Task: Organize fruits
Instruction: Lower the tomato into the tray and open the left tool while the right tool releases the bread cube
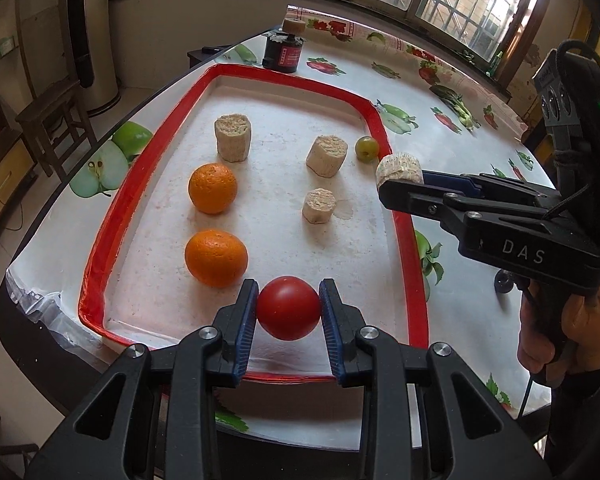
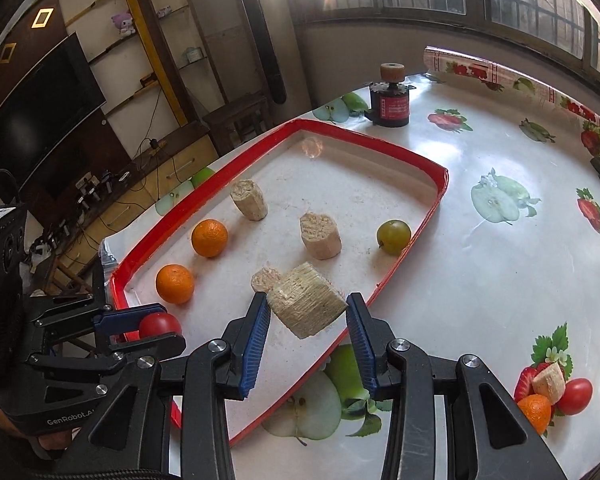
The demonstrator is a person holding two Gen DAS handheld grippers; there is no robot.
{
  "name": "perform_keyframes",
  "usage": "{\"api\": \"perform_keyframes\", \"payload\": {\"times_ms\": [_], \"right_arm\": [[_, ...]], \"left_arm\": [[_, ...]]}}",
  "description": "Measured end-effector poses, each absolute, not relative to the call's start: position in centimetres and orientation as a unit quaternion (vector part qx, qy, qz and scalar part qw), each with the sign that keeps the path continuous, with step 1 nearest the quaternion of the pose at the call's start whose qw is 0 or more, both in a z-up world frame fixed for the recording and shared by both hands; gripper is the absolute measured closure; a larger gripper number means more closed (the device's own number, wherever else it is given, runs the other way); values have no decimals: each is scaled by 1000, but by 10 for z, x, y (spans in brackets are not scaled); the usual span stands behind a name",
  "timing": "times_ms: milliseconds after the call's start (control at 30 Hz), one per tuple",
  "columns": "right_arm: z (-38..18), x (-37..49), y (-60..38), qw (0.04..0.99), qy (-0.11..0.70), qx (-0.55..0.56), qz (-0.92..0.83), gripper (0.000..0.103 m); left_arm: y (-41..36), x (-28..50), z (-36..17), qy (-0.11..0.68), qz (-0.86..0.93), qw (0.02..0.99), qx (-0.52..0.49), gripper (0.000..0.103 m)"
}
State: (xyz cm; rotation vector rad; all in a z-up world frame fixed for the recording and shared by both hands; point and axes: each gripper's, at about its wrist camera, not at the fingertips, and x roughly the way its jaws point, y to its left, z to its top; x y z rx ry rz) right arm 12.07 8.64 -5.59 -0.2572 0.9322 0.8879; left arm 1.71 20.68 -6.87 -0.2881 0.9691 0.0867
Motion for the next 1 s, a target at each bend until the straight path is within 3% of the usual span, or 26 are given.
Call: {"api": "perform_keyframes", "payload": {"times_ms": [533,700,833,1000], "right_arm": [[-81,142,113,778,451,-139,414,63],[-81,144,114,777,453,-138,415,62],[-77,142,112,780,449,-137,414,53],[-63,136,101,788,436,-131,416,52]], "left_arm": [[203,31,-79,482,42,866,-125,74],[200,33,-82,488,47,864,-119,64],[198,33,-82,490,52,862,-115,62],[196,30,-79,488,57,863,-114,61]]}}
